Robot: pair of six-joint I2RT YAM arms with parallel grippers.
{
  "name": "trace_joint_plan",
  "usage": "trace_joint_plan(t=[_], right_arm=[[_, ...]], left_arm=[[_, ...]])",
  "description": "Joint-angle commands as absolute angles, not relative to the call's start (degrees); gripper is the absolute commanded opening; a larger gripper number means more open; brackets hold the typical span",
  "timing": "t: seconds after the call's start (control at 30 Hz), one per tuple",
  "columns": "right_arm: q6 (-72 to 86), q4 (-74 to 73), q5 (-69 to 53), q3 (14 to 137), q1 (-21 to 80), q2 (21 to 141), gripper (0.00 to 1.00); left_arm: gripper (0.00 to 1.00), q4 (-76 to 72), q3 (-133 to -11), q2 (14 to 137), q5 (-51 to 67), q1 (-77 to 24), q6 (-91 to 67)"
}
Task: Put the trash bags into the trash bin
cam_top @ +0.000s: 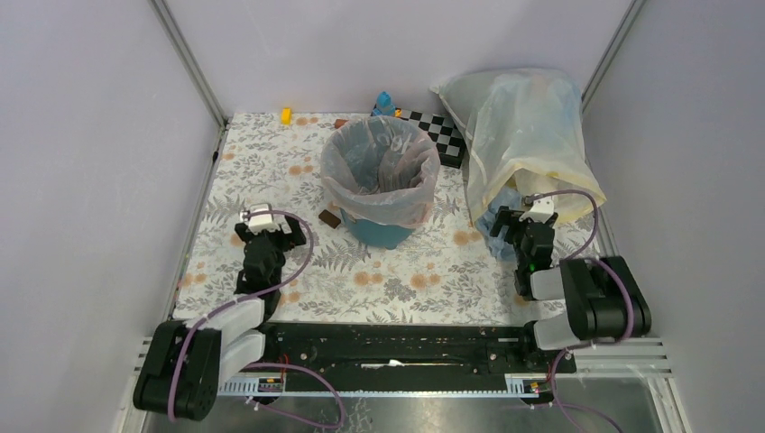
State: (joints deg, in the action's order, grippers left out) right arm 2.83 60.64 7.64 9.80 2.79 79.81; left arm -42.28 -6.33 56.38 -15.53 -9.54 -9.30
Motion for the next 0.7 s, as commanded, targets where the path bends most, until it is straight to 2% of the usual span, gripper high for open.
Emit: trace_joint_plan(t=[0.0, 0.07, 0.3, 0.43, 0.53, 0.67], right_arm=[[0.3, 78.4, 9.0, 10.3, 2.2, 89.9, 0.98], [1.1, 68.1, 10.6, 13.5, 2.1, 87.1, 1.00], [0.3, 69.3, 6.6, 13.9, 2.1, 88.2, 1.00], [0.3, 69.6, 6.5, 13.9, 2.1, 88.4, 1.00], [0.2, 69.6, 6.5, 14.0, 2.2, 88.4, 1.00], [0.2, 69.6, 6.5, 14.0, 2.1, 88.5, 1.00]], left_arm=[[0.99, -59.4, -4.4, 63.7, -16.9, -8.5, -5.3], [0.99, -60.0, -5.9, 66.4, -15.7, -8.4, -5.2], [0.99, -69.8, -6.9, 74.8, -13.1, -4.3, -5.9], [0.97, -81.4, -7.1, 86.3, -5.2, -2.3, -4.0], [0.97, -69.4, -12.8, 86.0, 0.8, -2.3, -1.5], [0.99, -69.0, -13.5, 87.1, 0.7, -2.1, -2.2]])
